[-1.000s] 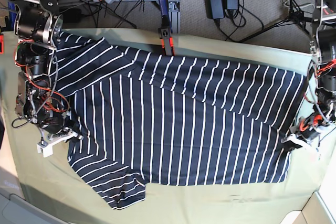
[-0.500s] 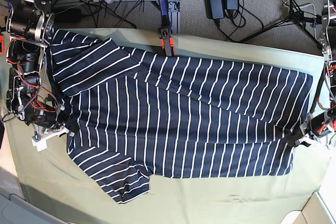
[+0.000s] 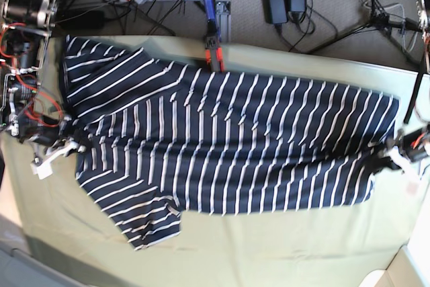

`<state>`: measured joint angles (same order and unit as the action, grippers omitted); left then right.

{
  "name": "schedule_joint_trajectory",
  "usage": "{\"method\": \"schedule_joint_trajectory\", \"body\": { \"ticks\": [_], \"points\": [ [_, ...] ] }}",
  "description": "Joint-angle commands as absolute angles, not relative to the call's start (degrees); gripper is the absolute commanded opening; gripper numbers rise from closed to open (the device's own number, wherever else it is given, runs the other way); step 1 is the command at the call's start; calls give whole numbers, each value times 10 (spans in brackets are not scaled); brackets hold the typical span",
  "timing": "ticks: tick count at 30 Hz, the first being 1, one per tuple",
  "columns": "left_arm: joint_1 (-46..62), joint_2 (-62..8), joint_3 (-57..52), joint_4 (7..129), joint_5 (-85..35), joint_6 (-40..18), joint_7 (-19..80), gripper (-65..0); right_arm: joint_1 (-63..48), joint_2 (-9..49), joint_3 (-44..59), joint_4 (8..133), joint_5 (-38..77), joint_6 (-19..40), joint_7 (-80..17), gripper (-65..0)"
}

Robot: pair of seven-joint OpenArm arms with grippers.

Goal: Fold the T-shirt properly
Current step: 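Lift the hem edges with both grippers and pull them apart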

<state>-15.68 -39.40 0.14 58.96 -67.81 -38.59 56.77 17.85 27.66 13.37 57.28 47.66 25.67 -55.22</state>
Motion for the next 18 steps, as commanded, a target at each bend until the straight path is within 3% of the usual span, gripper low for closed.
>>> {"method": "schedule_joint_trajectory", "body": {
  "ticks": [1,8,18],
  "points": [
    [-168,-411,-3,601,-688,-400,560,-650,178,295,139,604,485,304,-545,-650],
    [-157,-436,-3,601,-704,-400,581,-650,101,302,185,714,521,304,-581,-650],
    [-105,-438,-2,618,-735,-400,605,-650,50,325,207,731,537,304,-590,-650]
  ]
}}
